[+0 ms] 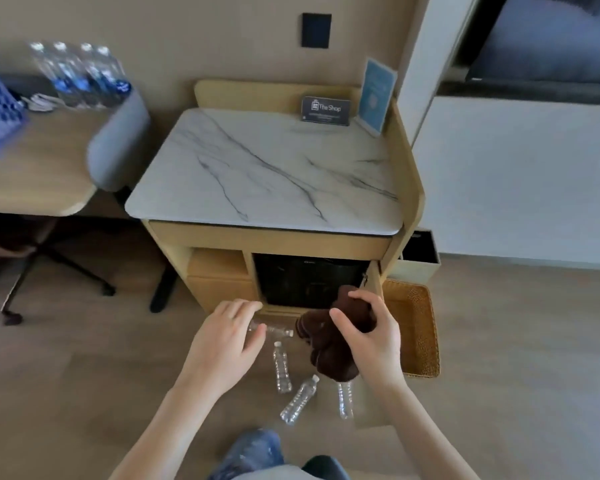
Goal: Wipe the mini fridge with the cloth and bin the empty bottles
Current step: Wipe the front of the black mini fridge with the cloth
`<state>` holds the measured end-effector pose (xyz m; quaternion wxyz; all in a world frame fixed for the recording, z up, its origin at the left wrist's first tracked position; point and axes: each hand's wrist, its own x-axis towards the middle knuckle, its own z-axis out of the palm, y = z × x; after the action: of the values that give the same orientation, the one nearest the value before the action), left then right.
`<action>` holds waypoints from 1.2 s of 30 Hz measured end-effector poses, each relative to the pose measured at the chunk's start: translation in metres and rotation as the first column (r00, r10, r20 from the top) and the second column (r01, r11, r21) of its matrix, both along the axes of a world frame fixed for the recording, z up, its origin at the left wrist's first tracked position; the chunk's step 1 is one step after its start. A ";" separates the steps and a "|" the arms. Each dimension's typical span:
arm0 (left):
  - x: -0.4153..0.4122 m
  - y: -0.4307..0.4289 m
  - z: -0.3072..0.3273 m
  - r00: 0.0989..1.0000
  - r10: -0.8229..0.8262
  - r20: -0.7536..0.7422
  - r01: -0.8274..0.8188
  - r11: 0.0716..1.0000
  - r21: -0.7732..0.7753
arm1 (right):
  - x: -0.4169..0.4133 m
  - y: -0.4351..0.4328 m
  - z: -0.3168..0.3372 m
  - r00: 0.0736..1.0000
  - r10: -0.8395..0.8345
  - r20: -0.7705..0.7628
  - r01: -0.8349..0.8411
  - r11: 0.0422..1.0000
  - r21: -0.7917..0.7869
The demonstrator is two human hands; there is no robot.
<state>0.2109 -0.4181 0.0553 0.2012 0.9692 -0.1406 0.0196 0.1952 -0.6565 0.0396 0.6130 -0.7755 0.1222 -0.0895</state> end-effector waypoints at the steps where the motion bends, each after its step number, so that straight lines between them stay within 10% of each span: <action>1: 0.000 0.004 -0.002 1.000 0.014 -0.009 -0.014 1.000 0.008 | 0.004 0.004 -0.003 1.000 0.015 -0.012 -0.015 1.000 0.000; 16: 0.170 0.043 -0.109 0.972 -0.186 -0.144 0.194 0.980 0.042 | 0.137 0.054 -0.122 0.988 -0.077 -0.135 0.076 0.997 -0.005; 36: 0.324 0.011 -0.609 0.966 -0.255 -0.035 0.255 0.967 -0.009 | 0.272 0.043 -0.608 0.999 -0.027 -0.041 0.029 0.999 0.035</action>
<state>0.5348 -0.4069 -0.5535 0.2065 0.9429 -0.2604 -0.0234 0.4670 -0.6139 -0.5687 0.6228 -0.7643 0.1470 -0.0801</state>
